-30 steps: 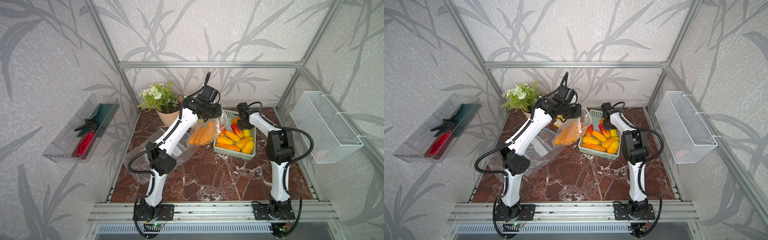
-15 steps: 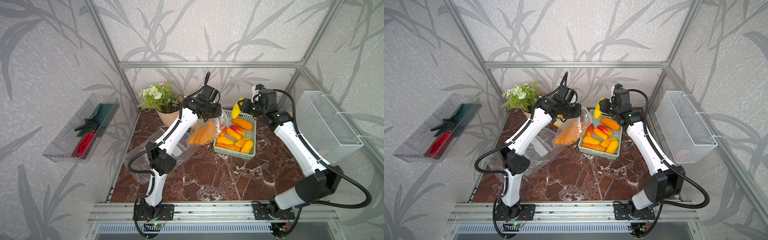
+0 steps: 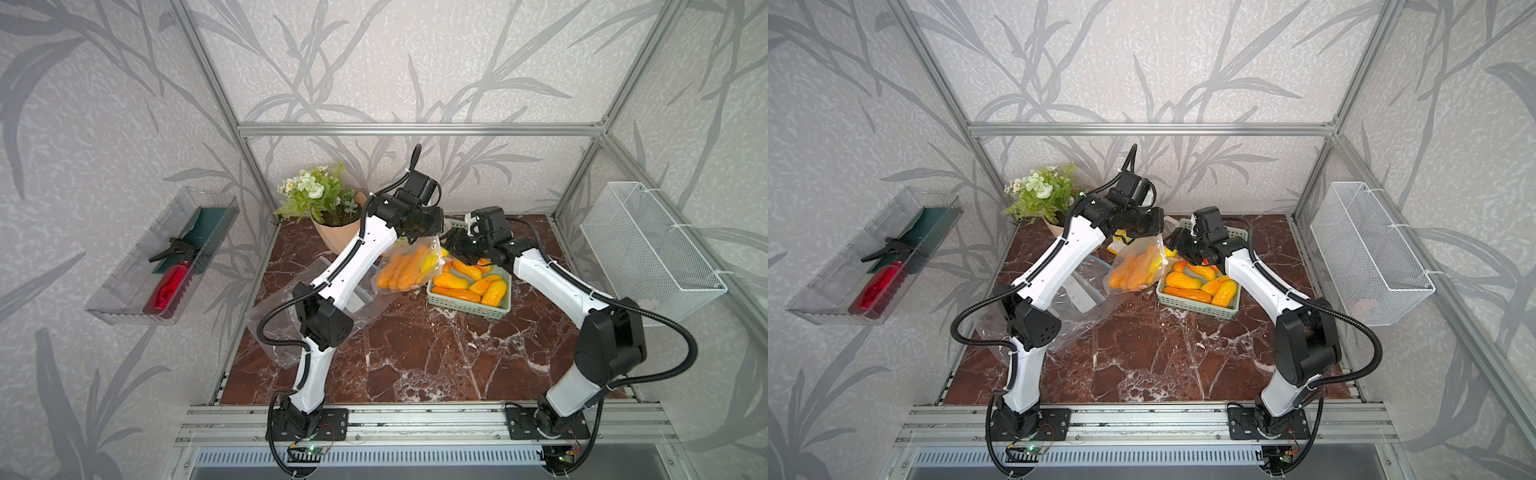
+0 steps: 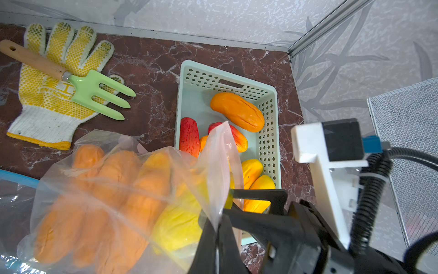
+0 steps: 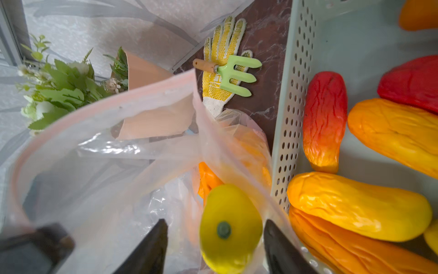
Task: Place the mango in a zip-top bag and seal the zipper
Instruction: Place the mango in the zipper food storage bag.
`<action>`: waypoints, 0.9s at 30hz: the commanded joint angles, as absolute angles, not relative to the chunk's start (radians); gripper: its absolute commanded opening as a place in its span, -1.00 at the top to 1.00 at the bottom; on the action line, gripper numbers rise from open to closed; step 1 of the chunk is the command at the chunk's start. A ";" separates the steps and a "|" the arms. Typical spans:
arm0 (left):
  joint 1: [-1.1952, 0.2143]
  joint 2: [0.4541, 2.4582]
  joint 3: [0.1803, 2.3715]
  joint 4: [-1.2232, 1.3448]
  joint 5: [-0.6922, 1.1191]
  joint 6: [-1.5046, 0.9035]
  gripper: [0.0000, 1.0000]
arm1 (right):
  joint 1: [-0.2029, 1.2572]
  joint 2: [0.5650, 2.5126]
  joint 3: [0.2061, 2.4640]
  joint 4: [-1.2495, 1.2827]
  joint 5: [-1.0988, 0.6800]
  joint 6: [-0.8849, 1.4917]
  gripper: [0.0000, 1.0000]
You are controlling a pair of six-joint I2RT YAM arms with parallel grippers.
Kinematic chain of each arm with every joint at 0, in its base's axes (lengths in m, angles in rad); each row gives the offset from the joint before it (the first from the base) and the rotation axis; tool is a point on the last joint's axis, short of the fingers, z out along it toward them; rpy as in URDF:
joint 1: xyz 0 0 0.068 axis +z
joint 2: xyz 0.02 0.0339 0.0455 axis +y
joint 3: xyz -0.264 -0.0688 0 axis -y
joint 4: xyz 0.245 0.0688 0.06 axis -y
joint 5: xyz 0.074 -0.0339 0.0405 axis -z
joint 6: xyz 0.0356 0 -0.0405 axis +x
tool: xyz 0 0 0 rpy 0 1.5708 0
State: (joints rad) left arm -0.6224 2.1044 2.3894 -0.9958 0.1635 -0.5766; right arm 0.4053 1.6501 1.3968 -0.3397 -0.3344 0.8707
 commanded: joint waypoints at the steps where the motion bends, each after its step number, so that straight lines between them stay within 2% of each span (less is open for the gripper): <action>1: -0.618 2.118 2.431 -0.994 0.165 -0.574 1.00 | 0.411 1.529 1.444 -0.448 -0.261 0.850 -0.44; 5: -0.618 2.123 2.434 -0.994 0.169 -0.577 1.00 | 0.410 1.435 1.394 -0.500 -0.262 0.828 -0.46; 9: -0.617 2.131 2.444 -0.999 0.172 -0.578 1.00 | 0.413 1.376 1.328 -0.542 -0.377 0.783 -0.16; 11: -0.618 2.135 2.445 -0.999 0.175 -0.579 1.00 | 0.434 1.359 1.296 -0.545 -0.436 0.753 -0.11; 16: -0.617 2.139 2.448 -0.993 0.182 -0.583 1.00 | 0.505 1.383 1.268 -0.549 -0.503 0.720 -0.10; 27: -0.617 2.141 2.447 -0.987 0.184 -0.584 1.00 | 0.552 1.463 1.314 -0.490 -0.495 0.733 0.08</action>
